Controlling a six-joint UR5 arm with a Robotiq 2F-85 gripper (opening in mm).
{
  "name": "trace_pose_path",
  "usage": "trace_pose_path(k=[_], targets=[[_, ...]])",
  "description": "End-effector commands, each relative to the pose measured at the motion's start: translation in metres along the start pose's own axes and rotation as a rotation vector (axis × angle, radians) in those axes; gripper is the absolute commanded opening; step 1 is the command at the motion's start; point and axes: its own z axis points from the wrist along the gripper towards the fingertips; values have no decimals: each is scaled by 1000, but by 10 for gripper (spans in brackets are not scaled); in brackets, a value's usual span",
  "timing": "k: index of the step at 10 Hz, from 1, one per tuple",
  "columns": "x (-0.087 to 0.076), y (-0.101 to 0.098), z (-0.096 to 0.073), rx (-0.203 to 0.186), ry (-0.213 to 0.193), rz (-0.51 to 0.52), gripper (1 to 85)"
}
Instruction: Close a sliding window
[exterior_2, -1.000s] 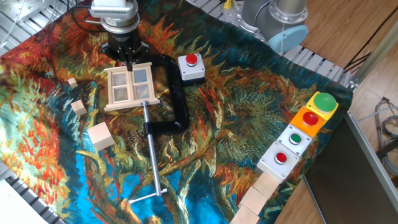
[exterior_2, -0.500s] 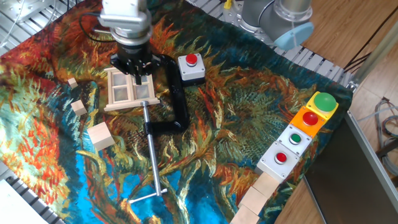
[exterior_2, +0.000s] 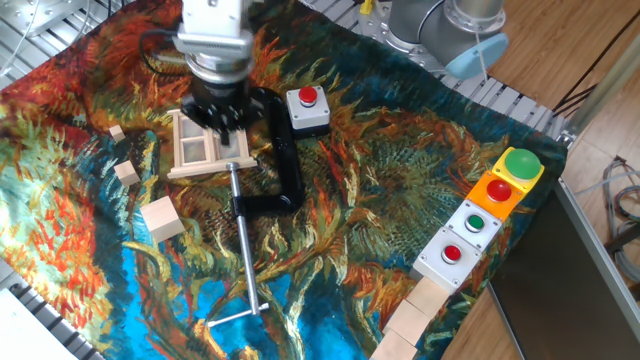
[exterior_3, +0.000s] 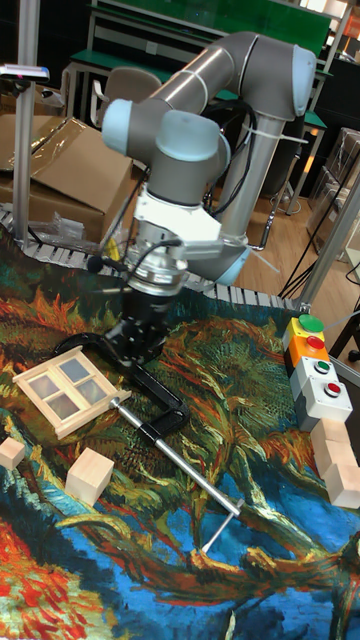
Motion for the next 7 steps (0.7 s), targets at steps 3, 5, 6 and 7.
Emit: trace_pose_path(k=[3, 5, 6, 7], targets=[[24, -22, 7, 45, 50, 58, 13], [49, -38, 14, 9, 19, 36, 13], [34, -28, 13, -3, 8, 53, 13], [14, -10, 7, -16, 17, 91, 13]])
